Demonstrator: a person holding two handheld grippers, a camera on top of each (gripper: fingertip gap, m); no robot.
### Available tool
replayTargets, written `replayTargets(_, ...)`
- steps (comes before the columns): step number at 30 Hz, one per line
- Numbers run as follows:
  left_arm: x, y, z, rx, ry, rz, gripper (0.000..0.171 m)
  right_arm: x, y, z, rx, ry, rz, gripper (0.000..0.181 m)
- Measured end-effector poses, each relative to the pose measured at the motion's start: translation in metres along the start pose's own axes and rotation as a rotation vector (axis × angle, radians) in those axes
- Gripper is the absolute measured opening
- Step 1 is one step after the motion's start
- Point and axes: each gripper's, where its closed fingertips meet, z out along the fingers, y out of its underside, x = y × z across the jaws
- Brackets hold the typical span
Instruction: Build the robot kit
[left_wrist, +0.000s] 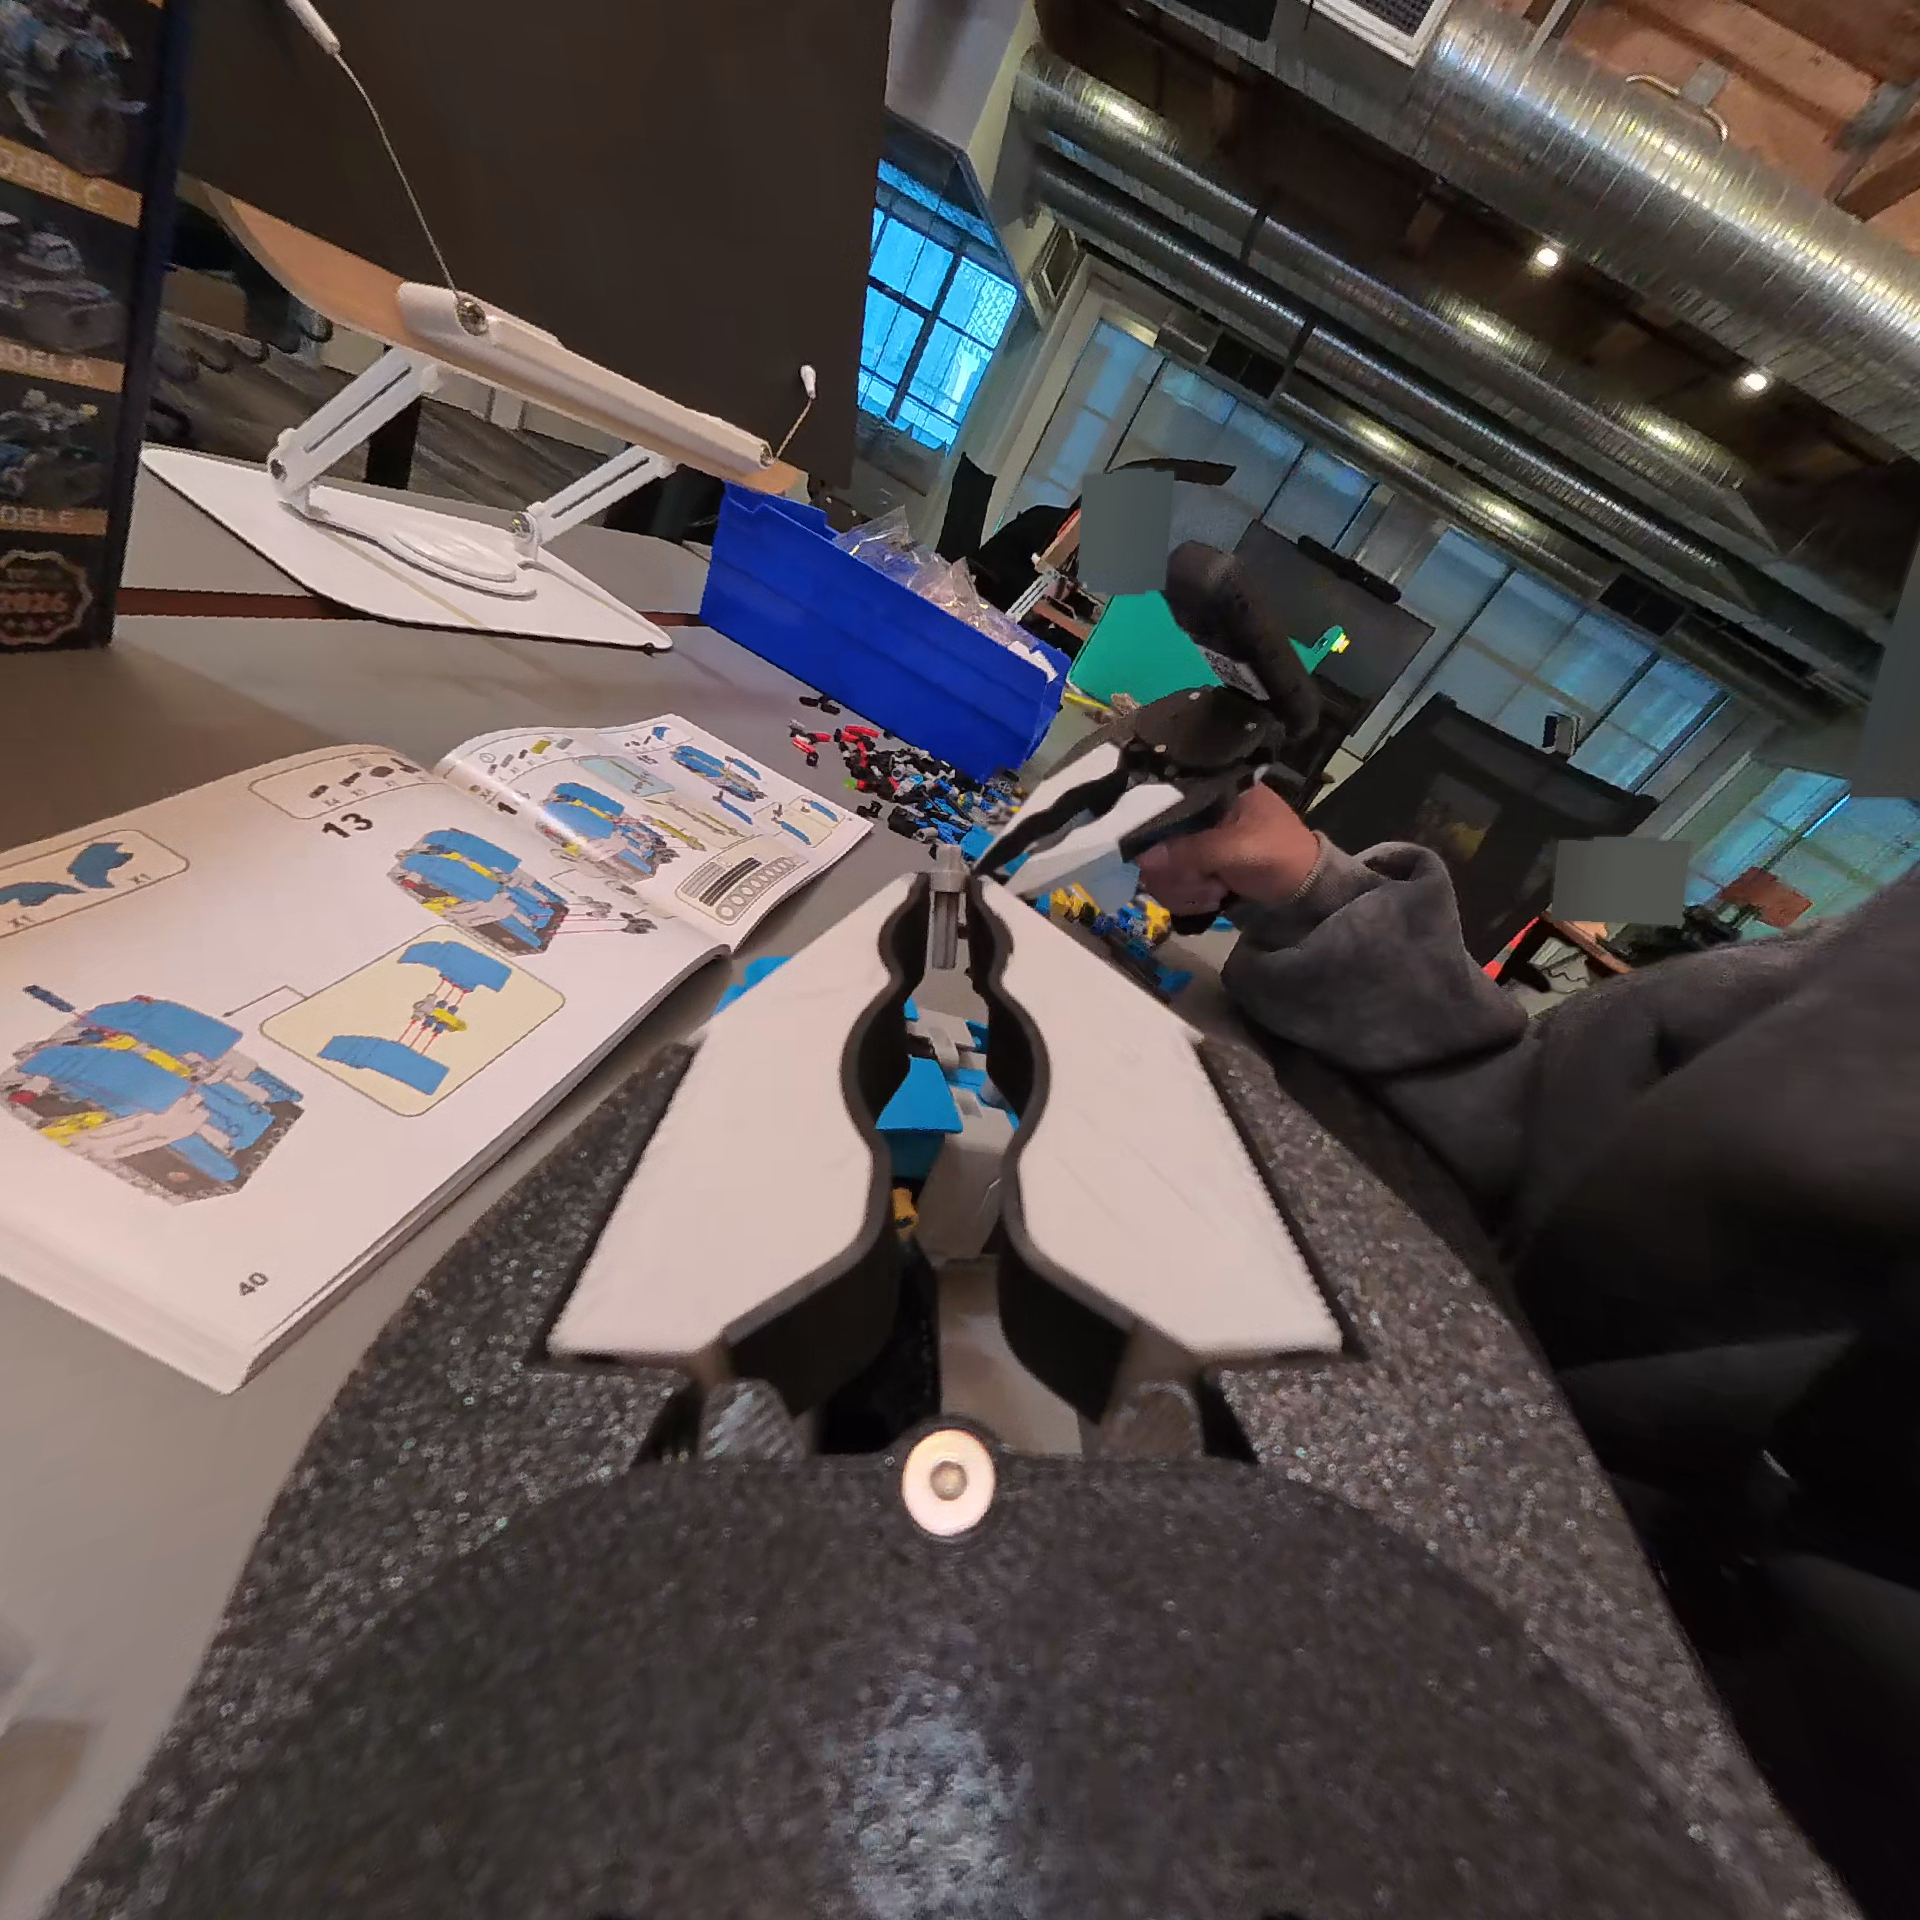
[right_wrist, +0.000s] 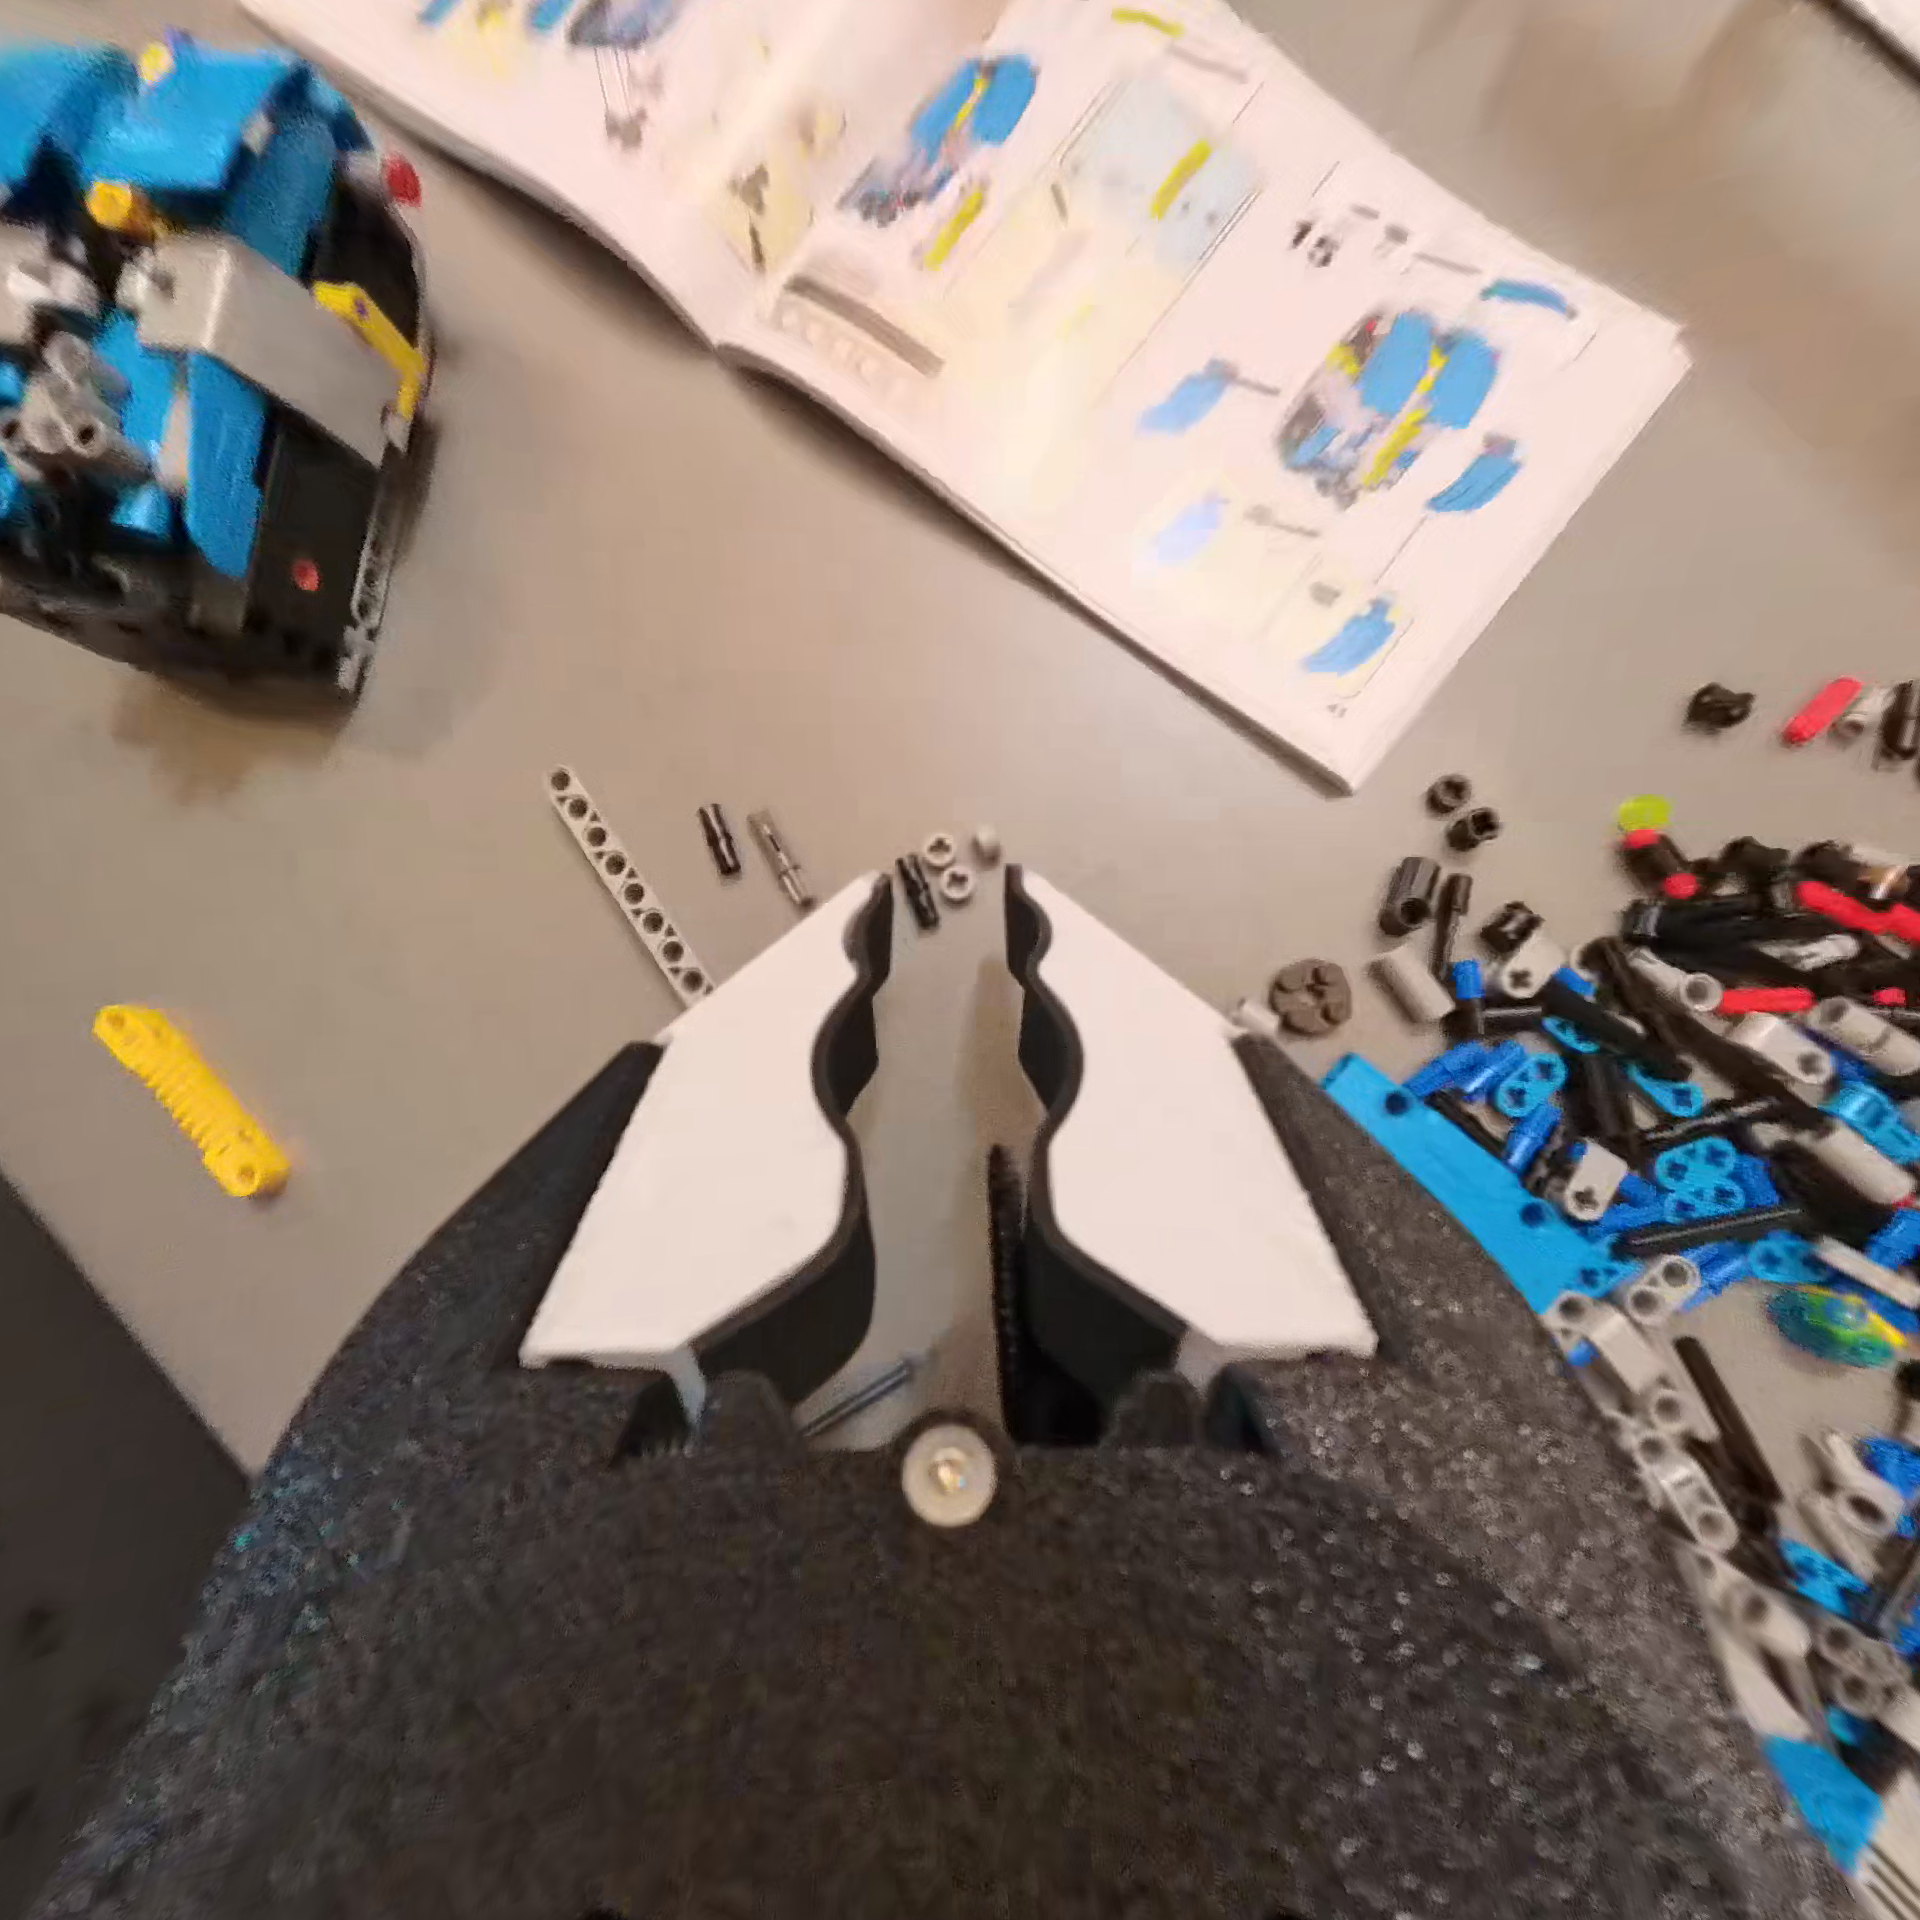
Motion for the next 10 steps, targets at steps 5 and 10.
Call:
replayTargets(5,0.0,0.0,0.0,-0.002,-0.001,0.002,0.007,0.001,-0.006,0.002,0.029,0.046,-0.042,0.004)
replayTargets(10,0.002,0.002,0.001,-0.013,0.002,0.016,0.006,0.005,0.003,0.011,-0.024,0.045,-0.02,0.009)
